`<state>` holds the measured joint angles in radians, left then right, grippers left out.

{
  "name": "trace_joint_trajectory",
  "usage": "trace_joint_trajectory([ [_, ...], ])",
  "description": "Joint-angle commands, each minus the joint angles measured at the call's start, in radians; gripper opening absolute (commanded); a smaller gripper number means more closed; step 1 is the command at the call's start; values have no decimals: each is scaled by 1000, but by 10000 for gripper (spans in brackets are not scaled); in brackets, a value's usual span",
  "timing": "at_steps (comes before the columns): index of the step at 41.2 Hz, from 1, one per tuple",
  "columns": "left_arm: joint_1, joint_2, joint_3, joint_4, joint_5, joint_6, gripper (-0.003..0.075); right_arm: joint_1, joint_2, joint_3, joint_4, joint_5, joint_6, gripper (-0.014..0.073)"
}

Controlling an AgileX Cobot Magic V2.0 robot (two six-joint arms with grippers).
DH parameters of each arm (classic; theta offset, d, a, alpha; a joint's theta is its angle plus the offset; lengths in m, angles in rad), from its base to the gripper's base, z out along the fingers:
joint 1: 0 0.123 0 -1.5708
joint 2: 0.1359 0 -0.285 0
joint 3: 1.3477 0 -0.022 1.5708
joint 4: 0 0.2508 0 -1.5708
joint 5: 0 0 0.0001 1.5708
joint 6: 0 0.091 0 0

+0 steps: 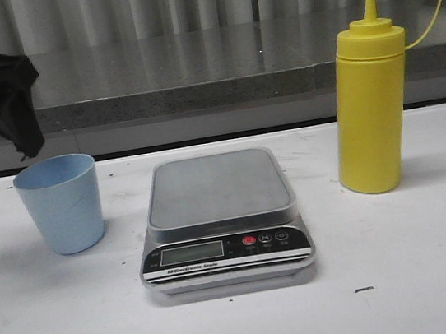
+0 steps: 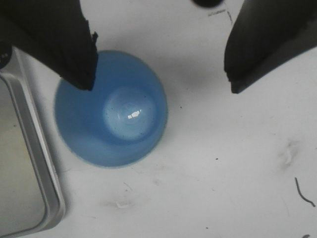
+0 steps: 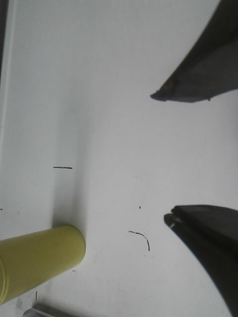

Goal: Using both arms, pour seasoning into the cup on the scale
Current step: 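Lower the left gripper onto the light blue cup and grasp its rim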

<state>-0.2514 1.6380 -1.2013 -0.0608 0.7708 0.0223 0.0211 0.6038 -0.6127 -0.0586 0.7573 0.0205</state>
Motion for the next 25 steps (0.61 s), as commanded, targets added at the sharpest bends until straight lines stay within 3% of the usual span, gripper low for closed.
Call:
trace_joint_trajectory([
  [1,-7,15,-54,-10,-23,-2,511,-6,6,-33,-7,-56,-6,475],
  [17,-7,98,-78,-10,-50,-2,507,-6,6,-33,-7,-56,-6,475],
  [25,-7,98,-78,-10,-52,-2,393,-6,6,-33,-7,-56,-6,475],
])
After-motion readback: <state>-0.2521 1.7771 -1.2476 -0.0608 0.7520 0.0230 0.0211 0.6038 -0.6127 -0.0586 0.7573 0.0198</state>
